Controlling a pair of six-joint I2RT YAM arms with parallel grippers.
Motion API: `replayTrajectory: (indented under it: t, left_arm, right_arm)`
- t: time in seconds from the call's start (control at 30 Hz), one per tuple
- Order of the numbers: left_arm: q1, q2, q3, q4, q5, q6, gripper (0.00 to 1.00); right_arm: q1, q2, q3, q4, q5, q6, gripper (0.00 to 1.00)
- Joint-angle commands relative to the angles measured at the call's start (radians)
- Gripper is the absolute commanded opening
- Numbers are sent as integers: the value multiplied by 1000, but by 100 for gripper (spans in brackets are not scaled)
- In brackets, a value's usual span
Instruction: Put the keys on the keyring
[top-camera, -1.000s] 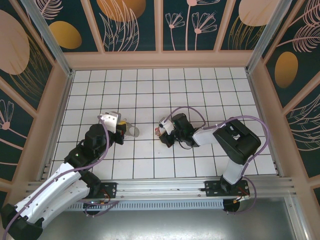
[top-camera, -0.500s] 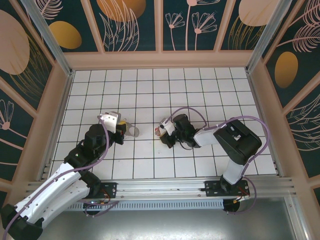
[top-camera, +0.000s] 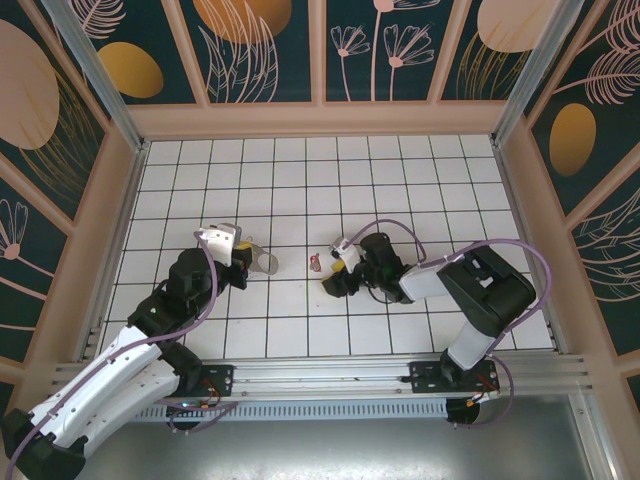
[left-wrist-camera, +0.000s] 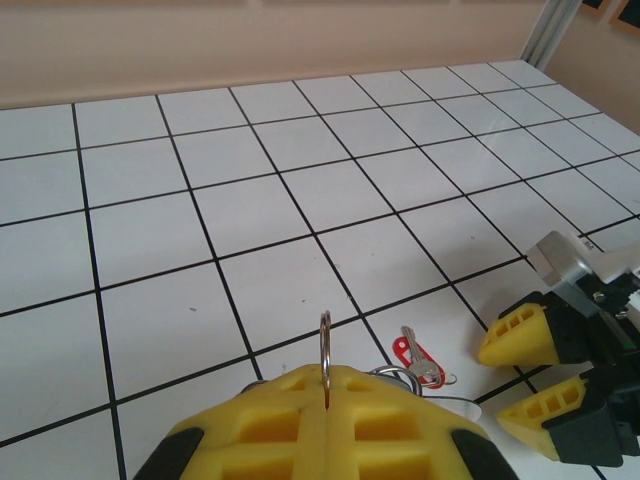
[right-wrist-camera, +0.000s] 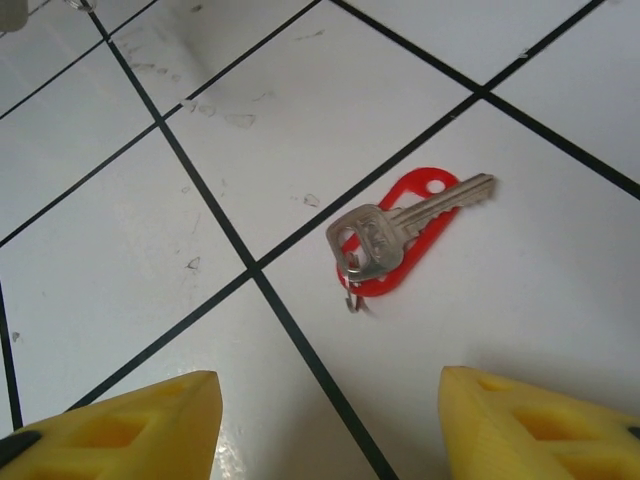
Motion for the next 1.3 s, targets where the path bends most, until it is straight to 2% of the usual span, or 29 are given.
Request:
replayTrajectory:
  t: [0.0, 0.27, 0.33, 0.57, 0.77, 1.0, 1.27]
  left_arm:
    - [5, -15, 9, 60, 18, 12, 0]
    - [5, -20, 14, 64, 18, 20, 0]
    - [6, -19, 16, 66, 20, 20, 0]
    - [4, -22, 10, 71, 23, 17, 0]
    - [5, -26, 8, 71, 25, 14, 0]
    - [5, -36, 4, 70, 24, 11, 0]
    - [5, -39, 1, 71, 23, 8, 0]
  right_arm:
    - [-21, 0, -48, 167, -24, -7, 60]
    - [-42, 112, -118, 492, -68, 8, 61]
    - [-43, 134, -115, 511, -85, 9, 60]
    - [-36, 162, -75, 469, -76, -14, 57]
    - [-12, 190, -19, 394, -52, -46, 48]
    - [3, 205, 33, 301, -12, -93, 44]
    - [17, 223, 58, 255, 10, -121, 31]
